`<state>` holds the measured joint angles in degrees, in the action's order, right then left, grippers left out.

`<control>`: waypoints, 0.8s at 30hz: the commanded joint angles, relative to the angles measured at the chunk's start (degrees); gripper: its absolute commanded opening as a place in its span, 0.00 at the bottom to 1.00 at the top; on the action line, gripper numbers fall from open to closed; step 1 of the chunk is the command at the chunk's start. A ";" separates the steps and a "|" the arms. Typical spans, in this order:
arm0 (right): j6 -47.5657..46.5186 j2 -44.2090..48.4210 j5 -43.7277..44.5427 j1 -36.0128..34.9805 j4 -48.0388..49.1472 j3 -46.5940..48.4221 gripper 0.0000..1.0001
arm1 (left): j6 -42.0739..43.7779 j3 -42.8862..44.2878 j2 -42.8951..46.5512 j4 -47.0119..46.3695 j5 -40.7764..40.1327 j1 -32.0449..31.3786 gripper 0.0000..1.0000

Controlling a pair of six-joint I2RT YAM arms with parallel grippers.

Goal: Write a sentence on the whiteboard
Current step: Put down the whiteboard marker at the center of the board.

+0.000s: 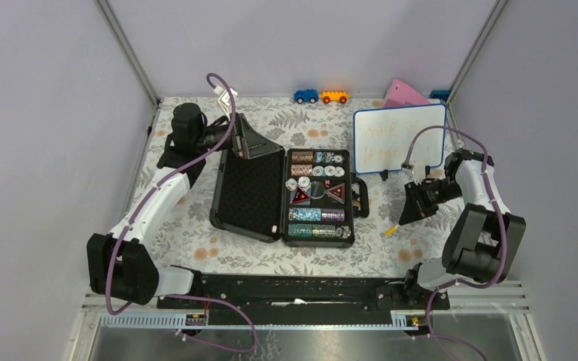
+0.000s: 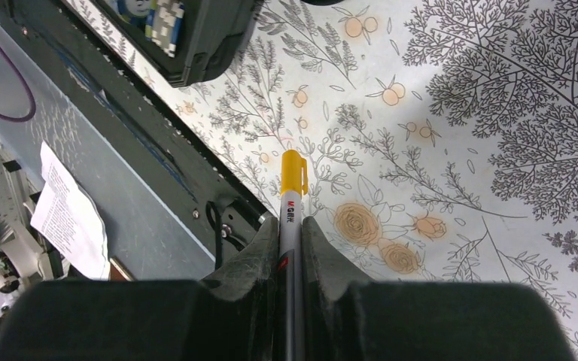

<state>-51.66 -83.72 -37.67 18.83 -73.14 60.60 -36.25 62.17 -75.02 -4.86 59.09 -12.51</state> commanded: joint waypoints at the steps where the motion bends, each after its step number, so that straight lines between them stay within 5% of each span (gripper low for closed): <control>1: -1.04 -3.17 2.70 0.24 3.64 -1.52 0.02 | -0.28 -0.65 1.73 -3.64 0.21 -0.41 0.99; 10: -0.23 -15.21 1.62 0.48 8.77 -1.77 0.09 | 1.82 0.25 1.88 -0.75 0.35 -0.41 0.99; 15: 0.39 -20.03 1.48 1.39 10.93 -0.07 0.26 | 2.04 -0.20 1.64 -0.48 0.15 -0.40 0.99; 24: 2.31 -24.80 3.67 3.24 13.80 5.04 0.43 | 4.19 -0.40 1.24 1.53 -1.66 -0.24 0.99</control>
<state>-49.65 -107.07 -36.47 21.12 -62.50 62.43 -34.17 61.87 -75.02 -2.85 58.70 -12.80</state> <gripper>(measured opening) 0.396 0.989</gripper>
